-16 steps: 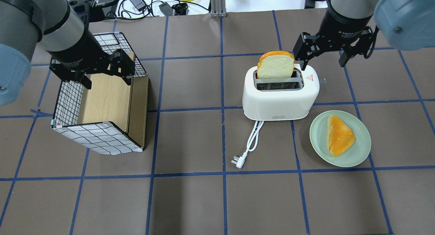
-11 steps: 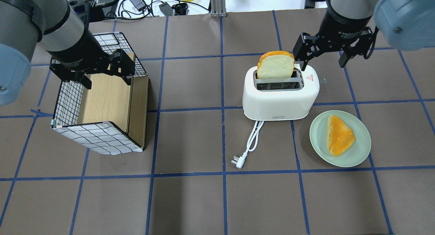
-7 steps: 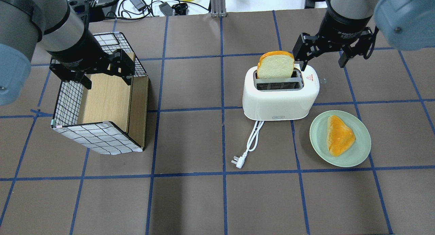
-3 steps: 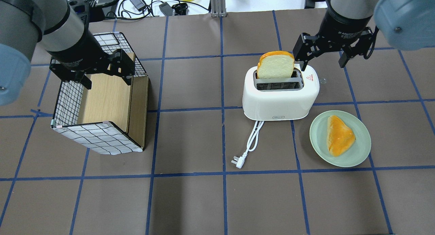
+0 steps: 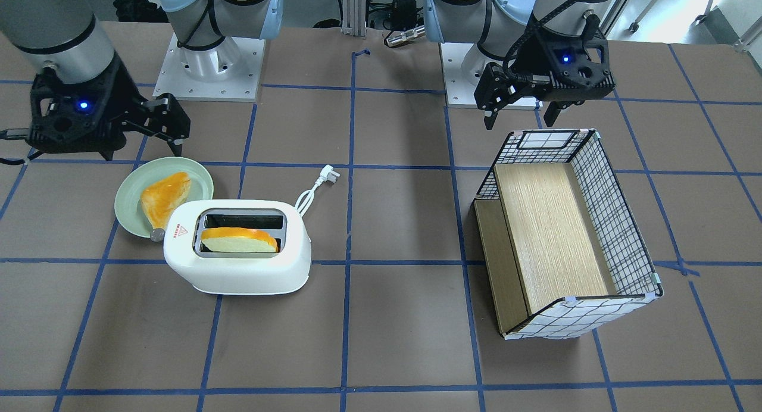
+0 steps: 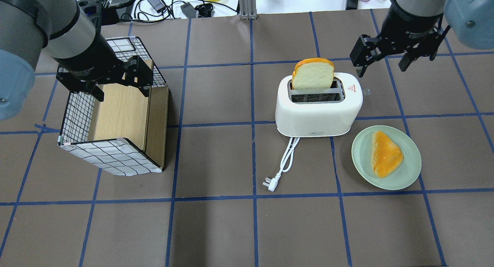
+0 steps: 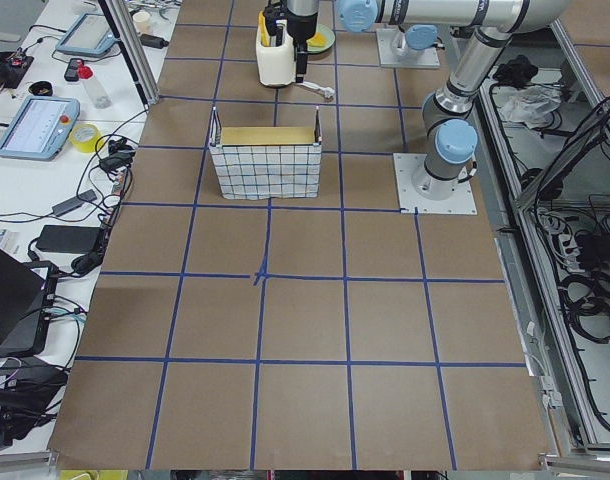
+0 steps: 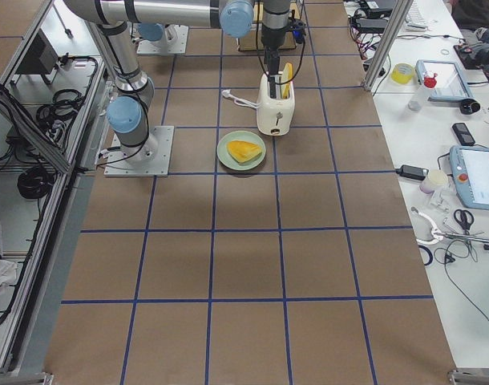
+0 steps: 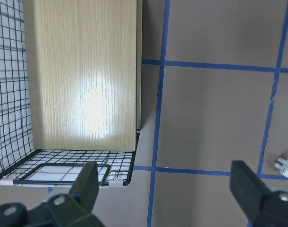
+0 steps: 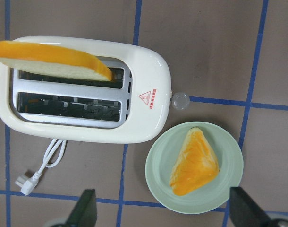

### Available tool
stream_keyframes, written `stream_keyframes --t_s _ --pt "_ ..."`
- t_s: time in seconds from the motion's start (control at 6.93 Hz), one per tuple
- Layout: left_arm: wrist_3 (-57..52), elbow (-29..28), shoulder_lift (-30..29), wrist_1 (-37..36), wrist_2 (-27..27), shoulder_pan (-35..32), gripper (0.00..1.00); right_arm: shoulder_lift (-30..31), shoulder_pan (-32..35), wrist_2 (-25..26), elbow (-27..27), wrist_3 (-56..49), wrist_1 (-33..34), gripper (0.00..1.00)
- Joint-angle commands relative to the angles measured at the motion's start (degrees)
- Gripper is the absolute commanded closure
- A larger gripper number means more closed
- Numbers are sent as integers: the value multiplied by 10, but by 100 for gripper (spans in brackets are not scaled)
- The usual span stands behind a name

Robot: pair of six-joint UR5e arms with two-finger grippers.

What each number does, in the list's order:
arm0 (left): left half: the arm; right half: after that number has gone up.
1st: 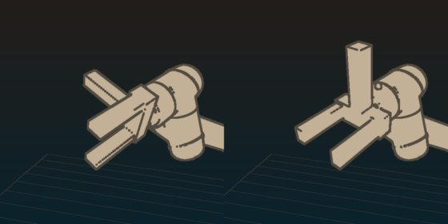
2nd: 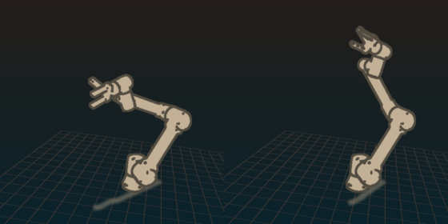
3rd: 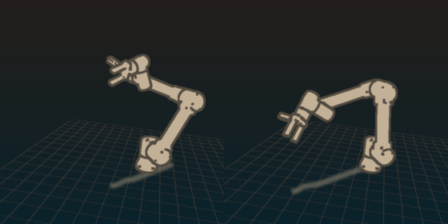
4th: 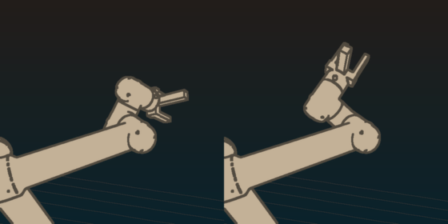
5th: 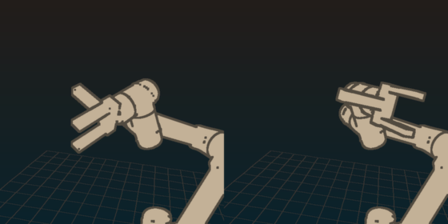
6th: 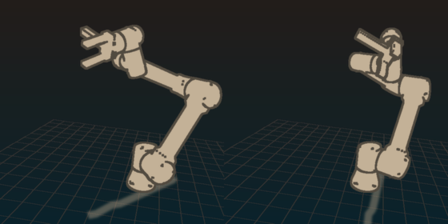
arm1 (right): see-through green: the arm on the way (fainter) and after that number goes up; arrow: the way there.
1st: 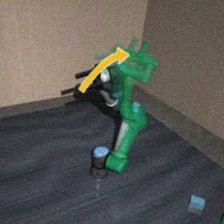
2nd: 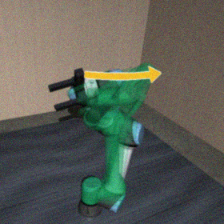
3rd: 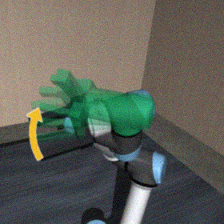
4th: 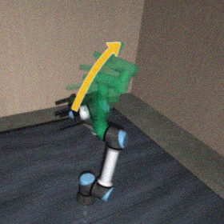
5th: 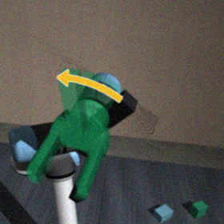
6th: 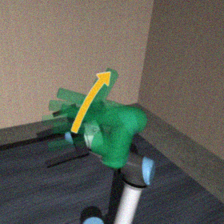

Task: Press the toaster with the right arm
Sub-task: 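Move the right gripper to the toaster's side lever, farther from the plate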

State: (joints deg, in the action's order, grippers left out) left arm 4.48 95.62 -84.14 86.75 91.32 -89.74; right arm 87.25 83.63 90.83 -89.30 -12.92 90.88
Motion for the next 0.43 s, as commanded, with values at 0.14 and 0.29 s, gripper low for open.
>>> stream_keyframes --t_s 0.14,0.29 --pt "0 0 0 0 0 0 0 -39 -48 -40 0 -67 72 34" --pt "0 0 0 0 0 0 0 -55 -51 -46 1 -68 98 57"
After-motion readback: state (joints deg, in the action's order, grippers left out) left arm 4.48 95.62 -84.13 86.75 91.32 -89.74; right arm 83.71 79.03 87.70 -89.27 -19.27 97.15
